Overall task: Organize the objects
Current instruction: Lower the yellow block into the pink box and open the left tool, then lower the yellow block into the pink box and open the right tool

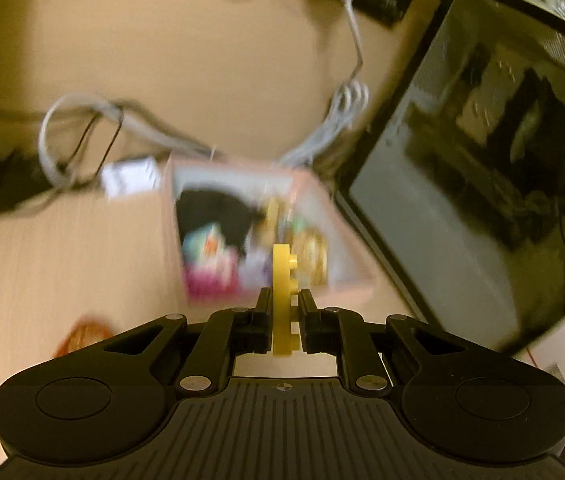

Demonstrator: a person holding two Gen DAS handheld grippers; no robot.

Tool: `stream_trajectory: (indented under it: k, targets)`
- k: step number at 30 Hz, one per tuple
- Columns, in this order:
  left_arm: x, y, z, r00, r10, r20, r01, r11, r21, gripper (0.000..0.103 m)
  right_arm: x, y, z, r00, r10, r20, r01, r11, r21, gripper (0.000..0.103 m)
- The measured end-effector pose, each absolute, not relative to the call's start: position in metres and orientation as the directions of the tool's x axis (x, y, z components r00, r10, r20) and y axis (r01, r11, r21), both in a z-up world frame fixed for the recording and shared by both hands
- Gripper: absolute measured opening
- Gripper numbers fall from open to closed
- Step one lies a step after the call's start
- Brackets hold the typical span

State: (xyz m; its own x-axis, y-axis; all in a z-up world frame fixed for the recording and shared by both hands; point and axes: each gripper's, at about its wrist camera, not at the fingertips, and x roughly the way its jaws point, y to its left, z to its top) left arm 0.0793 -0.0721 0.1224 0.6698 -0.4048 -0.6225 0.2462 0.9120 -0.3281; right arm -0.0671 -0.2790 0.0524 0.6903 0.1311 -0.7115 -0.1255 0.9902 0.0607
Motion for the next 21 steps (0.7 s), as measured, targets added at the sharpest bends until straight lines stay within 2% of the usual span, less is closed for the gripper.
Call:
stream_trajectory:
  k: [3, 7, 10, 14, 21]
  targets:
    - [0.111, -0.085, 0.127, 0.712, -0.421, -0.561, 0.259, 0.901, -0.348, 0.016, -0.066, -0.282, 0.054, 0.696, 0.133, -0.705, -0.119, 0.991, 0.068, 0.063]
    - [0.149, -0.104, 0.108, 0.693, -0.344, -0.634, 0.22, 0.938, -0.269, 0.019, -0.066, -0.281, 0.057, 0.703, 0.141, -0.697, -0.133, 0.989, 0.066, 0.063]
    - [0.151, -0.095, 0.097, 0.695, -0.345, -0.631, 0.183, 0.934, -0.308, 0.019, -0.062, -0.283, 0.058, 0.706, 0.136, -0.695, -0.135, 0.989, 0.057, 0.063]
    - [0.122, -0.066, 0.088, 0.679, -0.397, -0.618, 0.16, 0.901, -0.402, 0.019, -0.051, -0.286, 0.058, 0.708, 0.135, -0.693, -0.135, 0.989, 0.055, 0.063]
    - [0.026, -0.034, 0.072, 0.621, -0.409, -0.668, 0.161, 0.901, -0.402, 0.019, 0.023, -0.285, 0.093, 0.735, 0.222, -0.641, -0.174, 0.975, 0.138, 0.063]
